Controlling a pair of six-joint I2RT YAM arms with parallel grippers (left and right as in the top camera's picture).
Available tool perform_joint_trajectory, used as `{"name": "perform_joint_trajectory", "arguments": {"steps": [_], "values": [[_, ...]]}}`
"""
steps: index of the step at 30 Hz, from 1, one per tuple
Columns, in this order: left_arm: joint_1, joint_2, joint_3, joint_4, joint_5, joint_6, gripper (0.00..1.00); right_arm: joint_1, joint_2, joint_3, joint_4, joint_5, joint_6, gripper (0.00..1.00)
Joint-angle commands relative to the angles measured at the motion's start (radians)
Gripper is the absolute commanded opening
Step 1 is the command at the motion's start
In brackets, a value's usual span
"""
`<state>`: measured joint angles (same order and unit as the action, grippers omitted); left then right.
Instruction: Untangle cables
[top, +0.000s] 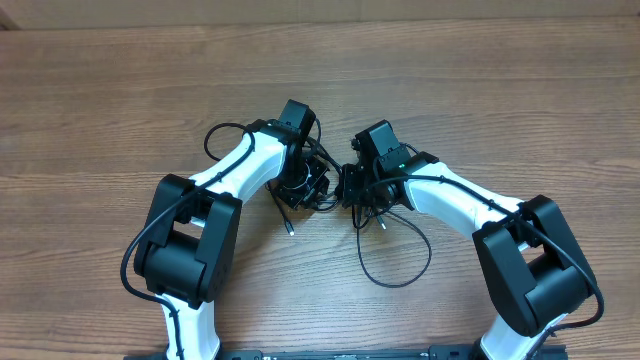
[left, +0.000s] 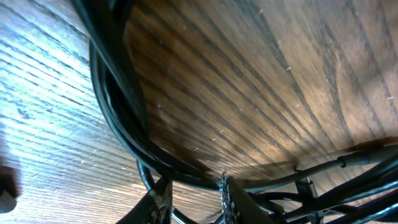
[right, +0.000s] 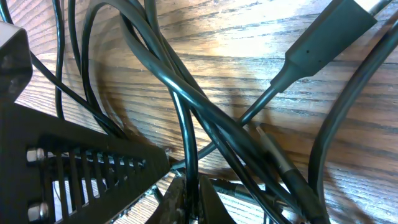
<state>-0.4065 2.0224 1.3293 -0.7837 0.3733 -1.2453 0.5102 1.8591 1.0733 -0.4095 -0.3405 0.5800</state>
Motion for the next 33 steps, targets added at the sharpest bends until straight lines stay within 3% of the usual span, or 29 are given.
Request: {"name": "perform_joint_trajectory", "arguments": {"steps": [1, 18, 33], "values": [[-0.009, 0.018, 0.008, 0.007, -0.037, -0.023, 0.27, 0.001, 0.004, -0.006, 0.007, -0.008, -0.002, 0.04], [-0.01, 0.018, 0.008, 0.007, -0.08, -0.06, 0.3, 0.001, 0.004, -0.006, 0.007, -0.008, -0.002, 0.04], [-0.065, 0.018, 0.005, 0.031, -0.175, -0.072, 0.25, 0.001, 0.004, -0.006, 0.004, -0.008, -0.002, 0.04]]}}
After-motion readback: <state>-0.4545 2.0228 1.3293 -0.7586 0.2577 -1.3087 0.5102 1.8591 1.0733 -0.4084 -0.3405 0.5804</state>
